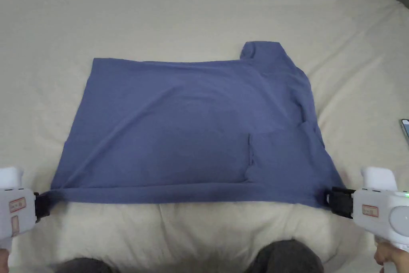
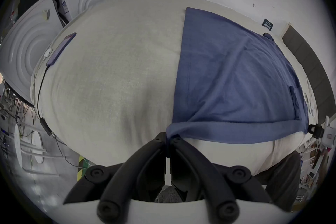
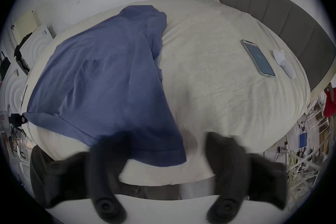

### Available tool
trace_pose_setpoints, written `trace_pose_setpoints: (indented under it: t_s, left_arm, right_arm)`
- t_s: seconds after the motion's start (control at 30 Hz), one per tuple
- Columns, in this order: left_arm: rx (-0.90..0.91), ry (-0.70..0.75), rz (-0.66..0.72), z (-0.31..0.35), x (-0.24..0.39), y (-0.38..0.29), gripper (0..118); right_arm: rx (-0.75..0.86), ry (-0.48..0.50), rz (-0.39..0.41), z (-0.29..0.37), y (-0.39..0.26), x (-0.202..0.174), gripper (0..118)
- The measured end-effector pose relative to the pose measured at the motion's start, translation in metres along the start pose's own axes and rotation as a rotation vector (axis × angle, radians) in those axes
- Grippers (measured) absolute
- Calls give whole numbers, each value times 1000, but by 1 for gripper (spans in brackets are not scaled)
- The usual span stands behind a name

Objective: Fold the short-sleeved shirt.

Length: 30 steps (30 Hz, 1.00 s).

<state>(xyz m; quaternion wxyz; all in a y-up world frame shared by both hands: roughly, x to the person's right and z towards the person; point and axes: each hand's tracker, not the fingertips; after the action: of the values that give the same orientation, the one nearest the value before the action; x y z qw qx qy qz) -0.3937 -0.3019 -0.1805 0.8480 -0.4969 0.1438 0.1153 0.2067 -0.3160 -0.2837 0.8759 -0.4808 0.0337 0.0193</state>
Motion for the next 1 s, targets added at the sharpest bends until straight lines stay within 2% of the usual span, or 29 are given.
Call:
trace_pose_setpoints:
  t_s: [0.03,0.07,0.13,0.27,0.57,0.77,1.0]
  left_arm:
    - [0,5,-2,0,2,-1,2]
    - [-3,6,-2,0,3,-1,2]
    - [-2,7,6,0,2,-1,2]
    - [10,0,37,6,1,-2,2]
    - [74,-17,11,31,5,32,2]
    - [128,-18,-17,31,16,92,2]
    - [122,-12,-13,-14,28,171,2]
  right_arm:
    - [10,67,-18,0,-1,1,32]
    - [8,75,-31,4,0,3,16]
    - [21,56,-6,9,-1,1,10]
    - [39,66,-2,23,1,0,9]
    - [105,74,-11,47,42,-3,9]
    - [143,47,17,43,102,-22,9]
    - [113,-1,40,-1,180,-48,9]
